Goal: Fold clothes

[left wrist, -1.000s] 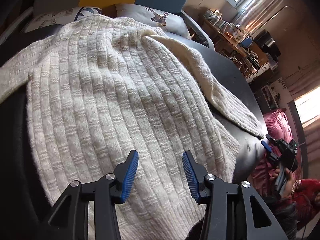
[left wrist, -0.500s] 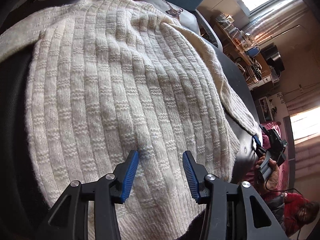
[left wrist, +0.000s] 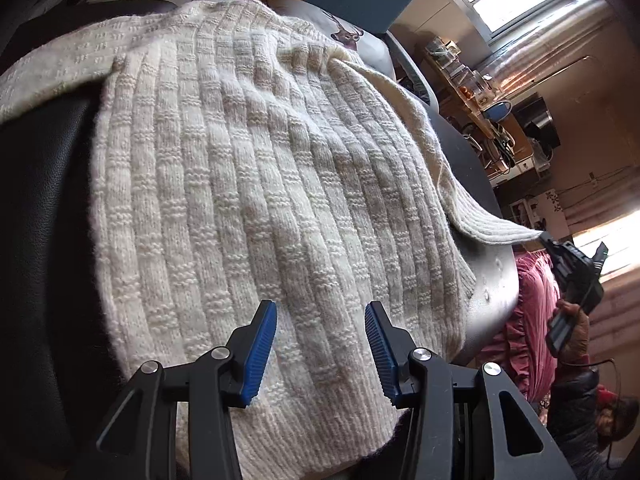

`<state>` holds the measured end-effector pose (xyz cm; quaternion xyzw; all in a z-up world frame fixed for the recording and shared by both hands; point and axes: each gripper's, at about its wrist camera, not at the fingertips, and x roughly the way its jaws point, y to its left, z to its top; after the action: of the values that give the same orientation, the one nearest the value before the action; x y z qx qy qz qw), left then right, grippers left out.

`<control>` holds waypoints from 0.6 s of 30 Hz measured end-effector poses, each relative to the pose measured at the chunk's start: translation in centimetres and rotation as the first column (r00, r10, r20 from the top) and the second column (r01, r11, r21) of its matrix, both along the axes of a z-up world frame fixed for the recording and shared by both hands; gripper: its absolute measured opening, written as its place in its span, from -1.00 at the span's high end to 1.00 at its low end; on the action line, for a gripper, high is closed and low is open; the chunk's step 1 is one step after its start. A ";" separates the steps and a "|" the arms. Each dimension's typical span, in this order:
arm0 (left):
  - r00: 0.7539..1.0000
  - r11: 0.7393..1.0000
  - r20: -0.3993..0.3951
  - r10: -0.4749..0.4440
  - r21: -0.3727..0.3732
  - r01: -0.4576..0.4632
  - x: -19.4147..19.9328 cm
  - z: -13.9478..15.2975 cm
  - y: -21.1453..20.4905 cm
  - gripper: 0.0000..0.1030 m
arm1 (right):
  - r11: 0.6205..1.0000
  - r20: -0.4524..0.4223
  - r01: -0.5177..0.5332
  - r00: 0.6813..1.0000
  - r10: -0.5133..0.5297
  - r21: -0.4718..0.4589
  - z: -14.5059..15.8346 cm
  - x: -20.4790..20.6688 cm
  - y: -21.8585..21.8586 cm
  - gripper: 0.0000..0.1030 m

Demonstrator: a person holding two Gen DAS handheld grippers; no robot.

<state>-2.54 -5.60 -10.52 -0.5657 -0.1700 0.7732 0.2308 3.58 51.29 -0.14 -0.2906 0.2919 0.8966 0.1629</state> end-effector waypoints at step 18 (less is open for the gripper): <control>0.927 0.933 -0.113 -0.358 -0.074 0.351 -10.4 6.5 17.1 0.04 | 0.720 0.559 -0.547 0.786 0.266 0.426 -7.2 -1.0 -5.5 0.46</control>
<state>-12.96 11.51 -3.99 -0.5437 -0.0301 0.7566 0.3621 2.61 45.84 -7.33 -0.4901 -0.1092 0.8592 0.0982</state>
